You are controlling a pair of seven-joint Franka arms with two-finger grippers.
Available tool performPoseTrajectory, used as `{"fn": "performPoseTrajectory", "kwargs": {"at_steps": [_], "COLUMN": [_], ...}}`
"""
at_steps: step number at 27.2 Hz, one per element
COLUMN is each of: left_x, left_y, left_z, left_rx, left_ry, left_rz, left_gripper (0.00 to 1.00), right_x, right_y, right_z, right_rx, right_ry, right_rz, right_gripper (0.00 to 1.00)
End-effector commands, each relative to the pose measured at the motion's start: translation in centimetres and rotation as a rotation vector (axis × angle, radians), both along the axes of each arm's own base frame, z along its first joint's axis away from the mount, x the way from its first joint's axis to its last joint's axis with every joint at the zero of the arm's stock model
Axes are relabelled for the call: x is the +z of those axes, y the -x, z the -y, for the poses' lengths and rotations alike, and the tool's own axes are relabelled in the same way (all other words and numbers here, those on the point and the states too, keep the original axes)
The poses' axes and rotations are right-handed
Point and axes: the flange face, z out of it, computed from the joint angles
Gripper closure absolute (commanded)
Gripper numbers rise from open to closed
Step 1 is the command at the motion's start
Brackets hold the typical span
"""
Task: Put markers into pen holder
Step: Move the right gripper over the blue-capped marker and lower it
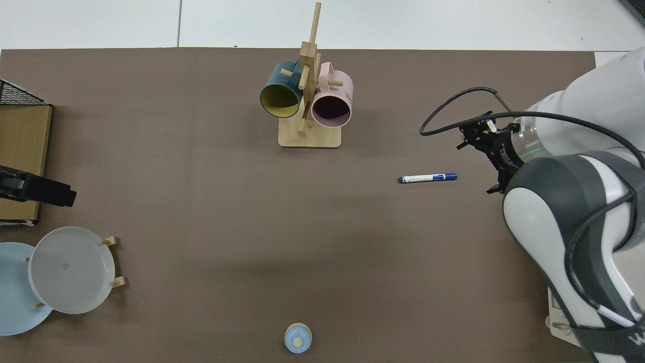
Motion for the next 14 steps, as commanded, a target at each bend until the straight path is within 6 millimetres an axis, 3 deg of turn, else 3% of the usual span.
{"fn": "performPoseTrajectory", "kwargs": {"at_steps": [1, 9, 14], "left_x": [0.0, -0.1, -0.2], "left_y": [0.6, 0.9, 0.9], "left_z": [-0.2, -0.3, -0.3], "left_rx": [0.010, 0.011, 0.011], "left_ry": [0.002, 0.002, 0.002], "left_rz": [-0.012, -0.016, -0.018], "left_gripper": [0.00, 0.00, 0.00], "right_x": [-3.7, -10.1, -12.8], "right_y": [-1.1, -1.2, -0.8], "right_z": [0.0, 0.9, 1.0], "right_rx": [-0.170, -0.302, -0.368], "right_ry": [-0.027, -0.036, -0.060], "right_rz": [0.001, 0.033, 0.045], "right_gripper": [0.00, 0.00, 0.00]}}
